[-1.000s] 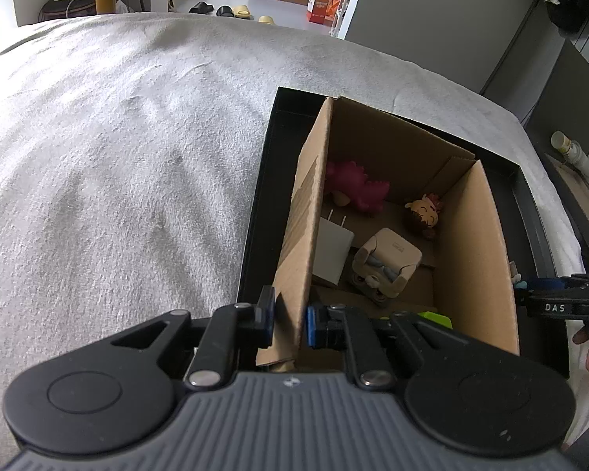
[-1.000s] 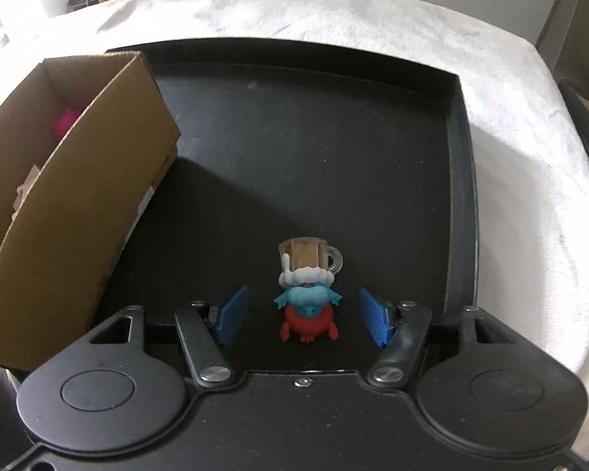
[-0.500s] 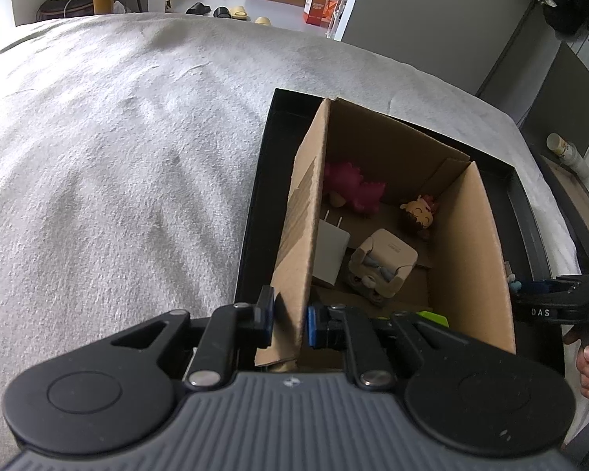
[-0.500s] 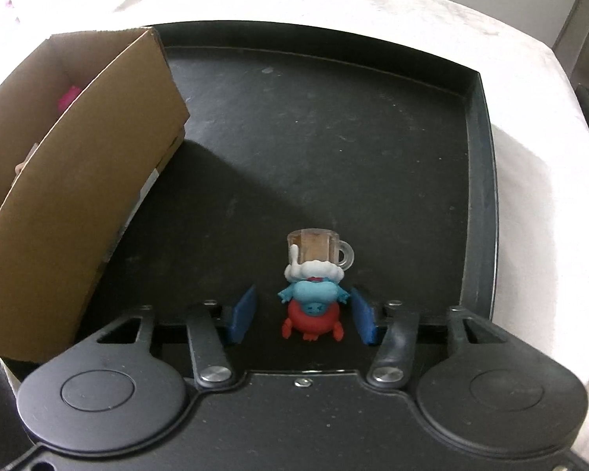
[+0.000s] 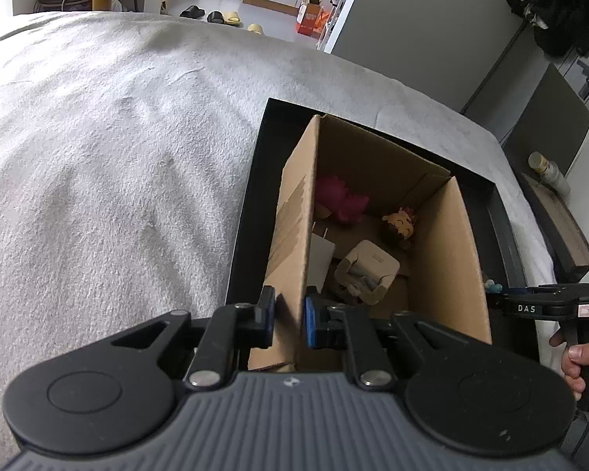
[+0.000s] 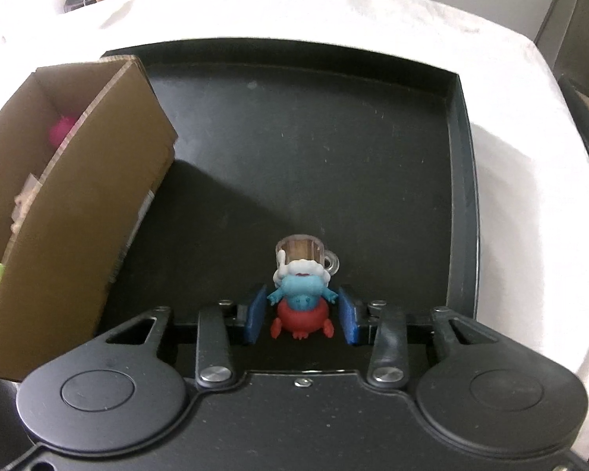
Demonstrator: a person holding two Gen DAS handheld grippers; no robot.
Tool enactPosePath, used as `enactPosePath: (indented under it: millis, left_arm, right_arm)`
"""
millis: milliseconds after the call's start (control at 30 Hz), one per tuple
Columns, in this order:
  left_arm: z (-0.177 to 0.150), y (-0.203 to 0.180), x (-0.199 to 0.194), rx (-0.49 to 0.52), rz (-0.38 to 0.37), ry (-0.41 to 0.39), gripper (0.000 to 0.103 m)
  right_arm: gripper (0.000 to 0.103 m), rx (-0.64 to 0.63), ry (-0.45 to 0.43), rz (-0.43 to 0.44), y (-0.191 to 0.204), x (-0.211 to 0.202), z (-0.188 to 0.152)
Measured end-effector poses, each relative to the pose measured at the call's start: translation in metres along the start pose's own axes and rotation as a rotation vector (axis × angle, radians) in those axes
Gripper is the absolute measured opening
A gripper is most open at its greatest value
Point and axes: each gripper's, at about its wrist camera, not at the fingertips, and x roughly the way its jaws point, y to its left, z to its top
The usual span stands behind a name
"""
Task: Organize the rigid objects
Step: 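Carry the blue-red figure into the box and open the right tool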
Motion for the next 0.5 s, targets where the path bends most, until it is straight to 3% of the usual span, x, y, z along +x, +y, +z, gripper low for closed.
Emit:
enactPosePath:
  millis: [500]
  left_arm:
    - [-0.003, -0.001, -0.002, 0.024, -0.020, 0.001, 0.014]
  right_arm:
    - [0.039, -0.048, -0.076, -0.034, 0.017, -0.047, 0.014]
